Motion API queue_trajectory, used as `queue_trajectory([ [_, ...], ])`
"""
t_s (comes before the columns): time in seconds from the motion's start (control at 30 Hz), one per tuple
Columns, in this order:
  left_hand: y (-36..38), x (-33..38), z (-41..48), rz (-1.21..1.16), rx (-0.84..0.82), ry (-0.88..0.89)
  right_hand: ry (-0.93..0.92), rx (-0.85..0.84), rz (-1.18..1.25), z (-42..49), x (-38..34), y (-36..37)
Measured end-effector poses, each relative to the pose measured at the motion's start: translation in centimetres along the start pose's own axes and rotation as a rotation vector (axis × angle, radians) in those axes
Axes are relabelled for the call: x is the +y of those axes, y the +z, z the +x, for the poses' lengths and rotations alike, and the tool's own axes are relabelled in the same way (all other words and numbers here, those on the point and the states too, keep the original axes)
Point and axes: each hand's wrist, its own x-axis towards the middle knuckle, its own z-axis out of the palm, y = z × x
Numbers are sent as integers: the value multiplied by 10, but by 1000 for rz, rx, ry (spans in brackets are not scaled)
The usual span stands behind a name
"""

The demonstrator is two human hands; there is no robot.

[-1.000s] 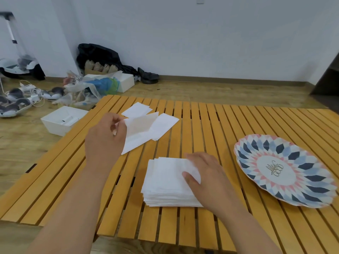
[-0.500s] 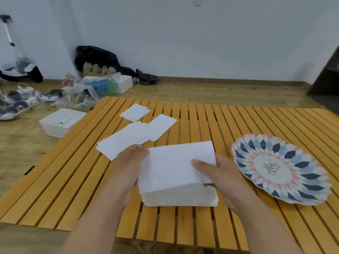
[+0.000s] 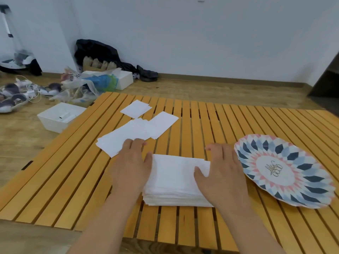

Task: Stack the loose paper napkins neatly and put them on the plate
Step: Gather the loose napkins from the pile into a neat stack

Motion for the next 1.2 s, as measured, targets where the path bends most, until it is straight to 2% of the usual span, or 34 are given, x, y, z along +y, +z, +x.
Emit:
queue_trajectory([
  [0.03,0,-6,6,5,33,-11,-83,59,4,-1,-4,0],
  [0.07,1,-13,12,13,51,-21,-162,45,7,-2,-10,1],
  [0.17,12,-35,33,86,15,14,-319,-181,30,-11,-24,10],
  [0.23,20,-48,46,166,-52,51,-315,-286,64,-14,-24,18],
  [0.33,27,-60,58,272,-128,83,-289,-302,92,-12,-22,17],
  [0.57,25,-69,63,419,-62,180,-276,-330,123,-10,-20,15],
  [0.67,11,-65,62,278,84,219,-249,-326,161,-10,-17,13],
  [0.73,-8,-52,64,181,206,270,-170,-281,247,-7,-15,10],
  [0.77,-20,-40,63,91,215,290,-115,-236,309,-6,-14,9],
  [0.8,-33,-25,60,-36,194,282,-48,-185,392,-3,-13,7],
  [0.87,-55,6,49,-337,39,203,104,-118,621,1,-13,0],
  [1.0,-83,44,15,-749,-295,67,313,-201,1100,4,-13,-22],
  [1.03,-84,46,9,-798,-351,46,348,-208,1178,3,-13,-26],
  [1.1,-83,45,0,-841,-432,-9,377,-189,1178,3,-9,-30],
  [1.2,-75,33,0,-828,-428,-109,429,-255,1156,2,1,-28],
])
